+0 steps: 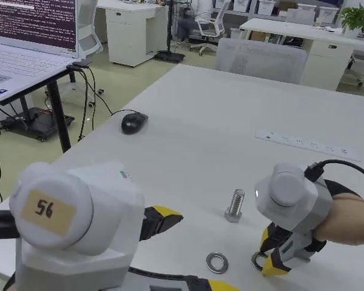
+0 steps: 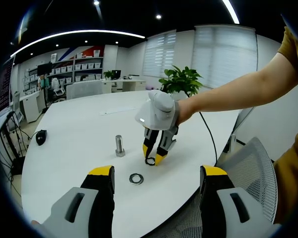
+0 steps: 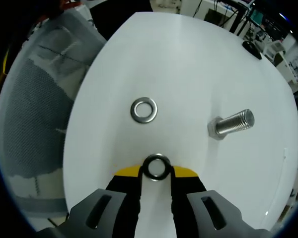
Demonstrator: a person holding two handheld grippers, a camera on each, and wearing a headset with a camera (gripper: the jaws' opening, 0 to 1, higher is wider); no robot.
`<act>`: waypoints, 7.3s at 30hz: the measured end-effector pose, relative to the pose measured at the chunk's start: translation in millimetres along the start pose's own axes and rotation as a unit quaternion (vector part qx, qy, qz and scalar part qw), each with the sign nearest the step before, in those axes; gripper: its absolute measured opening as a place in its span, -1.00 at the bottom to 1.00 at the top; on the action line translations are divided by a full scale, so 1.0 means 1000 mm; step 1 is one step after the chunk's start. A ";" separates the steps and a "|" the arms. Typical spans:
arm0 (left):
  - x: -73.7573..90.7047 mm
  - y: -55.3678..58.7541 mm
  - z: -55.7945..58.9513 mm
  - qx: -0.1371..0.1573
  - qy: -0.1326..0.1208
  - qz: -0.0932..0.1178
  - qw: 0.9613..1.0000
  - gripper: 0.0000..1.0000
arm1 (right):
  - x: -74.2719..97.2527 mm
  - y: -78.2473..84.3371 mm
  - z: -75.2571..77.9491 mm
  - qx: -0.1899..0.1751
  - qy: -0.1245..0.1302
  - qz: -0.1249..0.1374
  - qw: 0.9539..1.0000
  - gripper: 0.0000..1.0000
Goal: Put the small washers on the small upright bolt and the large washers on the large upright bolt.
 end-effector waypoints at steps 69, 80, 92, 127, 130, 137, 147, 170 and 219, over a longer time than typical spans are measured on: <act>-0.003 0.004 -0.019 0.018 0.014 -0.002 1.000 0.38 | 0.026 -0.067 0.083 0.034 0.034 -0.013 0.999 -0.56; -0.003 0.006 -0.016 0.020 0.017 -0.007 1.000 0.37 | 0.005 -0.056 0.085 0.021 0.027 -0.020 0.999 -0.56; -0.006 0.008 -0.013 0.027 0.024 -0.008 0.999 0.37 | -0.009 -0.047 0.085 0.009 0.018 -0.018 1.000 -0.55; -0.001 0.004 0.013 0.009 0.036 -0.004 0.999 0.37 | 0.019 -0.019 0.030 -0.007 0.031 0.002 0.999 -0.52; -0.001 0.004 0.016 0.004 0.038 -0.007 0.999 0.37 | 0.017 -0.023 0.022 -0.005 0.029 0.004 1.000 -0.52; 0.003 -0.001 0.018 0.004 0.032 0.001 0.999 0.37 | 0.008 -0.032 0.005 0.004 0.016 0.012 1.000 -0.52; 0.006 -0.003 0.013 0.001 0.029 0.004 1.000 0.37 | -0.007 -0.048 -0.008 0.014 -0.001 0.022 1.000 -0.52; 0.008 -0.006 -0.003 0.003 0.029 0.009 1.000 0.37 | -0.034 -0.065 -0.015 0.022 -0.030 0.024 0.999 -0.37; 0.004 -0.007 -0.001 0.000 0.022 0.011 1.000 0.37 | 0.041 -0.055 0.028 0.040 0.032 0.006 0.999 -0.56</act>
Point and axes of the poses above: the centre of the closed fingertips' face, and the gripper's own axes: x roughly backward along the fingers, z roughly to its right, y roughly out of its underside, the point moved 6 cm from there along x, roughly backward along the fingers, and after that the axes turned 13 degrees about z, right-handed, at the moved point
